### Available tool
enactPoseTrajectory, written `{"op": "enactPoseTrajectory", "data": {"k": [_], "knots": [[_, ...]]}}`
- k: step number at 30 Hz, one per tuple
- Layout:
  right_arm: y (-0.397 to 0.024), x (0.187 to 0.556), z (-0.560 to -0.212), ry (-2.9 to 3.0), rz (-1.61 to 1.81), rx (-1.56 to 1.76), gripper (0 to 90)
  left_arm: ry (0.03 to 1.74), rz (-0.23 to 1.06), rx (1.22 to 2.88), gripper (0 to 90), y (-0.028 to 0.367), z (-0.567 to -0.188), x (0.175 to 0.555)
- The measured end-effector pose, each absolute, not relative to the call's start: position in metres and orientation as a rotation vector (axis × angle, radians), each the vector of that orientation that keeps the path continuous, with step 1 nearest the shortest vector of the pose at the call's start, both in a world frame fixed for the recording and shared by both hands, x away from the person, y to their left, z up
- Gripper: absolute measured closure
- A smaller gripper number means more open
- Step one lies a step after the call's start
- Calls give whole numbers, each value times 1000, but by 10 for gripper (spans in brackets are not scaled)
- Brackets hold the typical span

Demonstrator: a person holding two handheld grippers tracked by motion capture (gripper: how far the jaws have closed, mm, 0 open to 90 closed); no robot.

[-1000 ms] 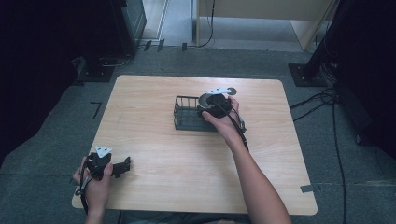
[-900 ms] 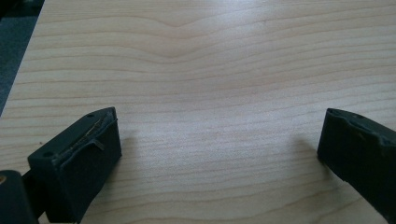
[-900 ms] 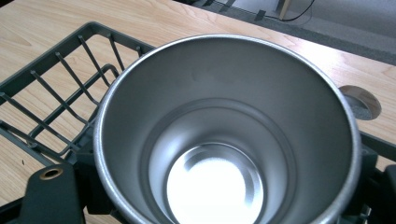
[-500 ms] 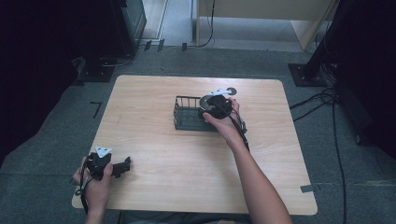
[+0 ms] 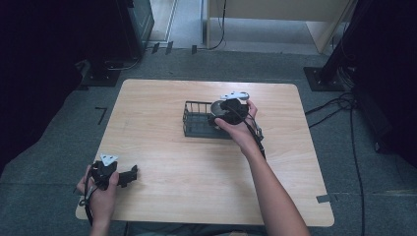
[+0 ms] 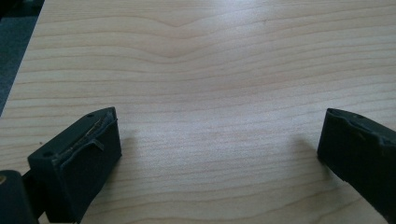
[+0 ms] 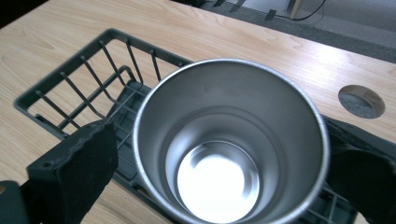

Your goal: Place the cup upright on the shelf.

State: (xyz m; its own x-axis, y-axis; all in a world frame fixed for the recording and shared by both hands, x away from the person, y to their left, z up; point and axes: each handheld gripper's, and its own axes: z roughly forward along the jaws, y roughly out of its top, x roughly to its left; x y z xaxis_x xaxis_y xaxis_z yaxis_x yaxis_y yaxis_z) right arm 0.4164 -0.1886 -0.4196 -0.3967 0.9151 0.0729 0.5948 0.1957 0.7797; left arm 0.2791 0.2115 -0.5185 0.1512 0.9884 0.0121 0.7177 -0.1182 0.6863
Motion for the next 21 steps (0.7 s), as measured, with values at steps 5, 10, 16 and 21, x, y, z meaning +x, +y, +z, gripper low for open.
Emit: {"op": "enactPoseTrajectory", "data": {"k": [5, 10, 16, 21], "knots": [[-194, 408, -411, 2055, 1065, 1390, 0, 1621, 658, 1898, 0, 211, -518, 279], [-203, 396, -406, 2037, 1073, 1380, 0, 1622, 658, 1898, 0, 211, -518, 279], [-217, 383, -404, 2008, 1079, 1403, 0, 1621, 658, 1898, 0, 211, -518, 279], [-230, 370, -403, 1986, 1084, 1422, 0, 1621, 658, 1898, 0, 211, -519, 279]]}}
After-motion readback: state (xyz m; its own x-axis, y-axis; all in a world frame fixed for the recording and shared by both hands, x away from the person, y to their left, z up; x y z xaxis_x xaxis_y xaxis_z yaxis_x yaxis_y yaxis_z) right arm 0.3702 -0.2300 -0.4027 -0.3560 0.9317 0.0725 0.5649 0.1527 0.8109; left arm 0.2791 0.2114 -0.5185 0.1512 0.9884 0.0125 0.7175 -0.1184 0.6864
